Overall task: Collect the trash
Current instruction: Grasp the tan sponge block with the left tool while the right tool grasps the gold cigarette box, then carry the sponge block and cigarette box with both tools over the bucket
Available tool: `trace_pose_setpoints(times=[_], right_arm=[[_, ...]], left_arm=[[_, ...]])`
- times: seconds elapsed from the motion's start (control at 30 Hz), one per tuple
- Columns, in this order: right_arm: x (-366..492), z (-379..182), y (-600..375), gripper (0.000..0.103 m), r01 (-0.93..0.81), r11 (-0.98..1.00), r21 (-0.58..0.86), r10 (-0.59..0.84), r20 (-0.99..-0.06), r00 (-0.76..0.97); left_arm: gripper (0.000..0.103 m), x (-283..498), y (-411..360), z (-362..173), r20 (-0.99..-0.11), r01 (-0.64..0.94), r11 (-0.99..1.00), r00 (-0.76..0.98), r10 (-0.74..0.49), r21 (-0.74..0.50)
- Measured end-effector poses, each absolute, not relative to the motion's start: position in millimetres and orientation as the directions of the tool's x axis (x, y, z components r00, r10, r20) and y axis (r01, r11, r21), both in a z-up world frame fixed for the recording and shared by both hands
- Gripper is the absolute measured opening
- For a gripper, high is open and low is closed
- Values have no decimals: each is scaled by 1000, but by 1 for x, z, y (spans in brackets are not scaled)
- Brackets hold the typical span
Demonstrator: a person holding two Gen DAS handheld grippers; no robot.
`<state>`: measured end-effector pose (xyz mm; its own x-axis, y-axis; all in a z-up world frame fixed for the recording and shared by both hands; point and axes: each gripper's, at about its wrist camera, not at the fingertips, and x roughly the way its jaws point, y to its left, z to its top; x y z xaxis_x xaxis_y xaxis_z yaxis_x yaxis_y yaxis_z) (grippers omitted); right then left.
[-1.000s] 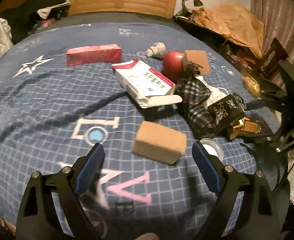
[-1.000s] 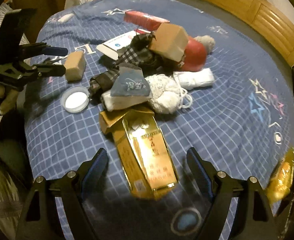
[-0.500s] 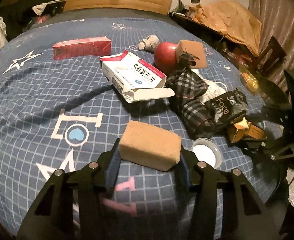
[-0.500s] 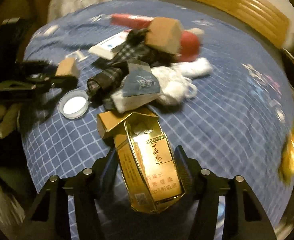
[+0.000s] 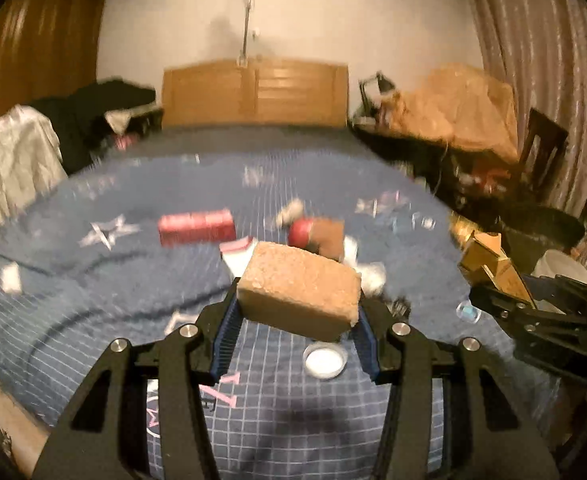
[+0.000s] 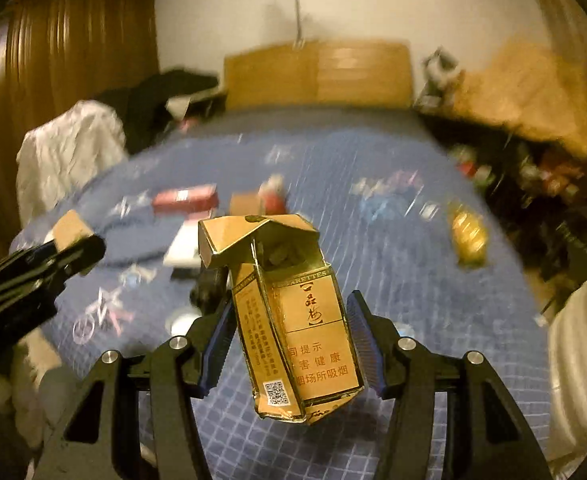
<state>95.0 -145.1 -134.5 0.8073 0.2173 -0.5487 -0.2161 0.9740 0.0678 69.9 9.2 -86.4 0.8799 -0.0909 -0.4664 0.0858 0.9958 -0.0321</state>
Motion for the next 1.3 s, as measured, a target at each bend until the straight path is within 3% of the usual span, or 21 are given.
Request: trace_pose_setpoints(times=[0.23,0.37,0.87,1.3], right_arm=[[50,-98,-141,58,-107,994,19,106,-364,925],[34,-87,-144,58,-70,997,25,74,-316,946],[9,-83,-146,58,-35,999,32,41,-222,974],[3,-82,-146,58,-34,999,35,41,-219,975]], left_arm=[[48,46,-3,-62,-357,50,999,933,-49,-7],[48,39,-3,-57,-324,33,999,946,-34,-9],[48,19,-3,-50,-198,21,1000,980,-24,-15],[48,18,-9,-50,-196,41,999,980,-41,-8]])
